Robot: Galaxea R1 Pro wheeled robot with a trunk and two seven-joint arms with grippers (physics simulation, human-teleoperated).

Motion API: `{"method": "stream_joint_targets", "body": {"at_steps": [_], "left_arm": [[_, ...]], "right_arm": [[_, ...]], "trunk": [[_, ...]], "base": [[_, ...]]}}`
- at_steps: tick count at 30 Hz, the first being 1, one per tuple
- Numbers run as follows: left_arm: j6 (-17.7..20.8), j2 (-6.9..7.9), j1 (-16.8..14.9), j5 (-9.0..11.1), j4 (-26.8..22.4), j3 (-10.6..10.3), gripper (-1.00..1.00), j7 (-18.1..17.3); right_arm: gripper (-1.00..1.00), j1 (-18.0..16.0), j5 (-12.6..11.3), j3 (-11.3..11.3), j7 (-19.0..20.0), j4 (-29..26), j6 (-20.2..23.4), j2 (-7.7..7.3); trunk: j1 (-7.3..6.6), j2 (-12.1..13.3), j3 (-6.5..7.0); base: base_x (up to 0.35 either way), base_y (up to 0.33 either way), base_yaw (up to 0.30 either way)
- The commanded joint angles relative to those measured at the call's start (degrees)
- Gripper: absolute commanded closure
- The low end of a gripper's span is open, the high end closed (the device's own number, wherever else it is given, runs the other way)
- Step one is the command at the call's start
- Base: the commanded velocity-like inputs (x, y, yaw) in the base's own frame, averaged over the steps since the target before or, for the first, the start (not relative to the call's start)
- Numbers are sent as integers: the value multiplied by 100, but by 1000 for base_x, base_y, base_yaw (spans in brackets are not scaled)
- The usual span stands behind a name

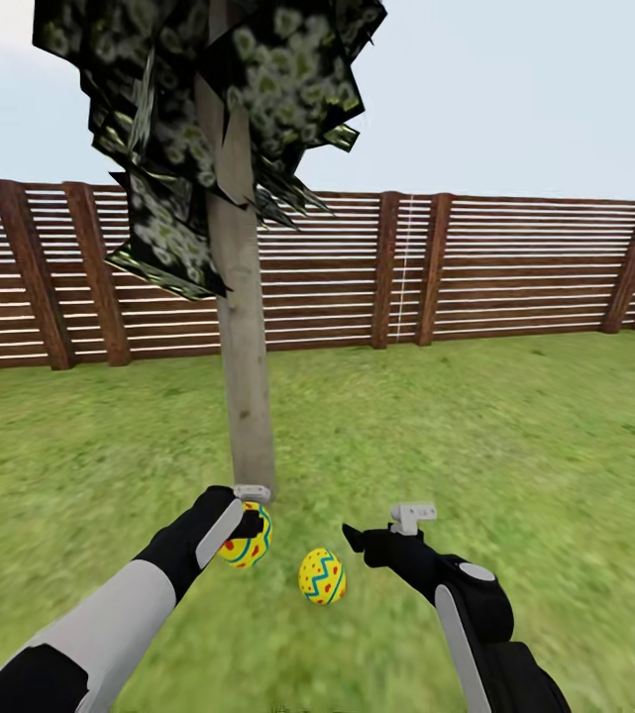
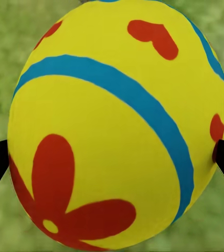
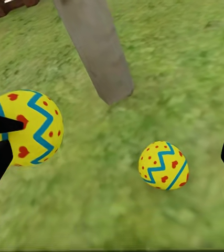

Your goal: Take the three Easter eggs out of the wicker basket on the lawn in the garden, then place them on the lawn next to a single tree (choose any tree) so that all three eggs are next to the same tree and none are left in the basket.

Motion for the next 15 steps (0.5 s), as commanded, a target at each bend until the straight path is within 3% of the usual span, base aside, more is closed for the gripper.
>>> {"method": "stream_joint_targets", "body": {"at_steps": [1, 11, 15], "left_arm": [[-11, 4, -5, 58, -6, -25, 100, 53], [-355, 12, -5, 50, -6, -40, 100, 58], [-568, 13, -5, 50, -6, -223, 100, 62]], "right_arm": [[-100, -3, -55, -3, -16, -5, 32, 2], [-100, -3, -55, 2, -17, -5, 32, 2], [-100, -3, -55, 3, -17, -5, 31, 2]], "trunk": [[1, -5, -29], [27, -18, -251], [37, -23, -339]], "base": [[0, 0, 0], [0, 0, 0], [0, 0, 0]]}}
